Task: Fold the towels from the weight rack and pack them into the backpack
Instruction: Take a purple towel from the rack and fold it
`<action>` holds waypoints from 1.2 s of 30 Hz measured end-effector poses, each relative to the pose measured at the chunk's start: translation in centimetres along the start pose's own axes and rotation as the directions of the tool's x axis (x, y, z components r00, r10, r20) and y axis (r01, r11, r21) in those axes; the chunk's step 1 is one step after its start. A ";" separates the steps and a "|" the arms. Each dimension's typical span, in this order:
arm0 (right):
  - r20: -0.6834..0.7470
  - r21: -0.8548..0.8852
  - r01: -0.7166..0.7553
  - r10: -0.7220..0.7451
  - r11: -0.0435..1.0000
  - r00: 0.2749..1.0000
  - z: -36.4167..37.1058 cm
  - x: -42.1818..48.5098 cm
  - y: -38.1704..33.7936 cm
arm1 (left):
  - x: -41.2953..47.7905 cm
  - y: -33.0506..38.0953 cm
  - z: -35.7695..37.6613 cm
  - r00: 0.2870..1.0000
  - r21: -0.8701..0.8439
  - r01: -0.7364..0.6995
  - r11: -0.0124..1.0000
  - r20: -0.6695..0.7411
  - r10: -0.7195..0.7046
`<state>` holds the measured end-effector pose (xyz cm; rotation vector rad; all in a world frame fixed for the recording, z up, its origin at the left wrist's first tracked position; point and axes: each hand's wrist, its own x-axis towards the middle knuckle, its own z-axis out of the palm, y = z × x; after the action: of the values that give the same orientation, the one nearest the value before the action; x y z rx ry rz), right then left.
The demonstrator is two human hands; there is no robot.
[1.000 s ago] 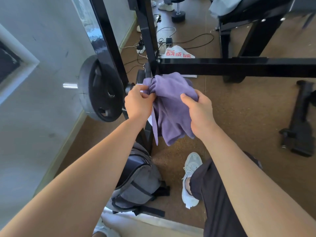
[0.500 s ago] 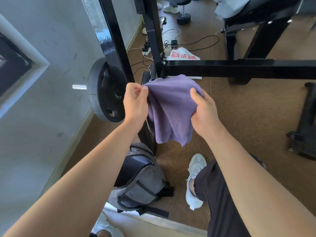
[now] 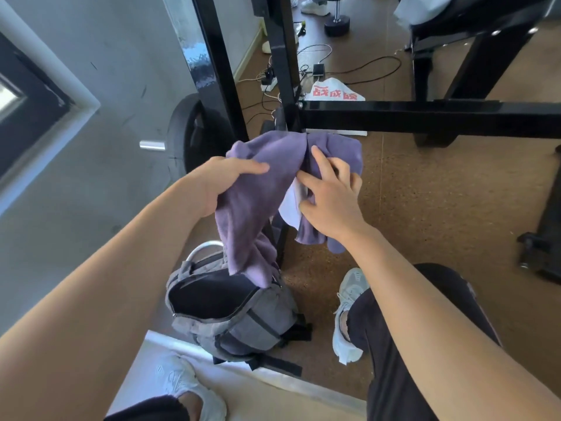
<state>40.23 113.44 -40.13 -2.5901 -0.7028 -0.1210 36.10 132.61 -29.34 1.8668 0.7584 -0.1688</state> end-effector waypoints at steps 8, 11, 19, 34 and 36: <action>-0.062 -0.086 0.003 -0.008 0.996 0.998 1.0 0.1 -0.1 | -3.5 -0.2 -2.8 0.948 -0.631 -0.304 0.714 -0.271 0.164; -0.062 -0.073 0.008 -0.012 0.997 0.998 1.0 0.0 -0.4 | -5.1 -0.5 -4.3 0.926 -0.672 -0.377 0.638 -0.249 0.285; -0.061 0.149 0.022 -0.013 0.989 0.998 0.8 -1.9 -3.5 | -10.2 -3.4 -4.9 0.849 -0.375 -0.498 0.782 -0.396 0.350; 0.620 0.668 -0.188 -0.398 0.720 0.676 1.1 -14.8 -12.7 | -19.8 -23.0 -5.1 0.969 -0.418 -0.202 0.886 0.046 0.242; 0.652 0.527 -0.080 -0.342 0.846 0.677 1.4 -15.3 -12.0 | -20.4 -26.0 -4.7 0.984 -0.347 -0.168 0.923 -0.001 0.179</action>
<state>20.95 116.28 -39.53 -1.9753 -1.0238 0.9961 4.08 134.24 -38.61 1.5796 0.5562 0.0486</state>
